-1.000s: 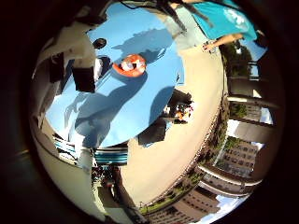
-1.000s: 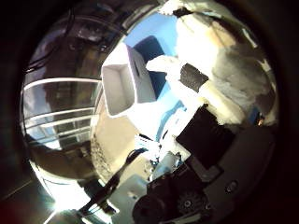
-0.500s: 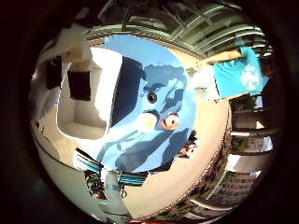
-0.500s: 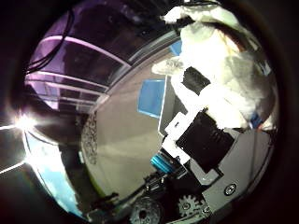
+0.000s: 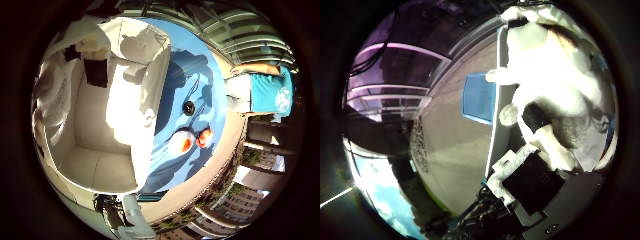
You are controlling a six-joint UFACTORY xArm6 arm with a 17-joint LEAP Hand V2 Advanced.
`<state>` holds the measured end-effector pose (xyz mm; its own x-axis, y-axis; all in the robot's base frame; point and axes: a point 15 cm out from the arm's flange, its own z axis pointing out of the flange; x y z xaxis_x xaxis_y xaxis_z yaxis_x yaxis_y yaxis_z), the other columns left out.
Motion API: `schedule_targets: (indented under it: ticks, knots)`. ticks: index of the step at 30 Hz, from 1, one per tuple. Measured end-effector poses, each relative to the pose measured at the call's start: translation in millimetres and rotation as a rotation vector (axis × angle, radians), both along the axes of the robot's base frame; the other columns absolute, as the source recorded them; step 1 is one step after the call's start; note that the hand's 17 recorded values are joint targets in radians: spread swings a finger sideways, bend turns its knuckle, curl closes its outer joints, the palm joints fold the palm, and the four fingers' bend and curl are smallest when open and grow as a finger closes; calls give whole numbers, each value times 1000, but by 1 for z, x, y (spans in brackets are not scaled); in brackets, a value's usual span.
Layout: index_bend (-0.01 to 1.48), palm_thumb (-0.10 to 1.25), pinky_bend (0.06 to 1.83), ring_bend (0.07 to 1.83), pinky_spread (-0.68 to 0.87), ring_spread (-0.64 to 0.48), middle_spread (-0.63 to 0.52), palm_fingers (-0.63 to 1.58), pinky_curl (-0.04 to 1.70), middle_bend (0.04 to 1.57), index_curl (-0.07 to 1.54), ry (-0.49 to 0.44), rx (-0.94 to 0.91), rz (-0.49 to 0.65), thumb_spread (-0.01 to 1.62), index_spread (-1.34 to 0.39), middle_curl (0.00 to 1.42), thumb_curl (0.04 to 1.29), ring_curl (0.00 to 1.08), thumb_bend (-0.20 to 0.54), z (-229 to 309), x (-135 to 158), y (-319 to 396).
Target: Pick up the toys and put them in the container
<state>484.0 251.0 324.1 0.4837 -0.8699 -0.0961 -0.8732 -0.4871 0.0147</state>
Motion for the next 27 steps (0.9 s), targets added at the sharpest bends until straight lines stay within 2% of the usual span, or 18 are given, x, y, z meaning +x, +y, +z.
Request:
schedule_targets:
  ticks: [4, 9, 14, 18, 22, 27]
  knots:
    - [533, 597, 1029, 607, 436, 278, 27, -117, 509, 219, 63, -23, 11, -8, 1129, -377, 510, 467, 407, -39, 19, 4, -20]
    - [376, 586, 949, 534, 476, 303, 56, -27, 447, 174, 100, -89, 32, -71, 1125, -356, 437, 420, 361, -32, 67, 9, -78]
    - [300, 589, 895, 515, 495, 314, 63, 42, 402, 183, 142, -147, 21, -189, 1123, -293, 402, 395, 340, -29, 100, 19, -181]
    - [258, 591, 866, 503, 503, 313, 61, 65, 377, 181, 168, -168, -30, -289, 1123, -260, 386, 384, 332, -29, 105, 20, -281]
    - [216, 593, 829, 484, 497, 308, 61, 69, 351, 178, 195, -116, -139, -372, 1122, -240, 370, 375, 324, -29, 79, 11, -388]
    - [171, 592, 798, 462, 481, 297, 64, 56, 323, 175, 217, 7, -203, -414, 1124, -228, 351, 364, 317, -30, 11, 10, -456]
